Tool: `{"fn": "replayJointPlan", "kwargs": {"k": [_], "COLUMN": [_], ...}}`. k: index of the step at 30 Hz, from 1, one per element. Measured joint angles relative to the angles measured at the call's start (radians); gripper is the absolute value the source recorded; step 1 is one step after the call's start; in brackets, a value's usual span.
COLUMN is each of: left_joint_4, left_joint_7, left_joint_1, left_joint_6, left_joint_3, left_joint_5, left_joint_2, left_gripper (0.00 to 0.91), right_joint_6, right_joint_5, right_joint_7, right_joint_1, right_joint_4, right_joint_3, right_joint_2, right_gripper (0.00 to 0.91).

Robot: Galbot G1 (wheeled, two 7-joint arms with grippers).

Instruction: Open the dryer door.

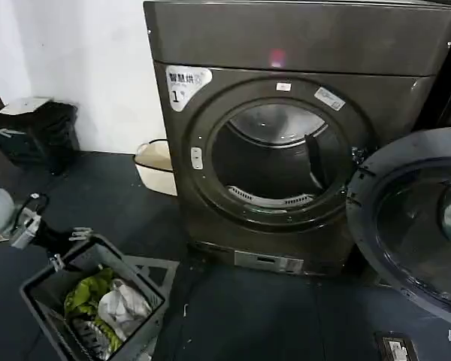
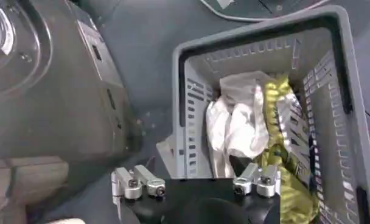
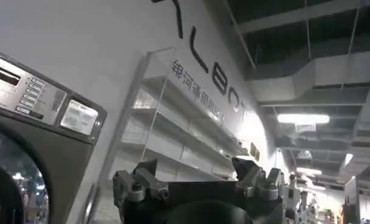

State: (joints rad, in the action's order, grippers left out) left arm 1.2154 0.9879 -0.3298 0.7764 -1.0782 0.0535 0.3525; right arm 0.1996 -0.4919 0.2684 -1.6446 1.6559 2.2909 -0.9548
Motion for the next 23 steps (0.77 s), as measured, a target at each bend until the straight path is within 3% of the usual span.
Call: {"fn": "replayJointPlan", "kwargs": {"k": [23], "left_joint_4": [-0.044], "left_joint_7": [0.050], "left_joint_1": [-0.017], "left_joint_6": [0.048], "left_joint_3": [0.015], "left_joint_5": [-0.035], "left_joint_2": [-0.004], "left_gripper": [0.907], "right_joint_6": [-0.006], "right_joint_5": [0.023], "right_joint_7": [-0.001], "right_joint_1": [-0.022], "right_joint_4": [0.027], "right_joint_3": [0.051], "right_joint_2": [-0.002], "right_gripper": [0.907]}}
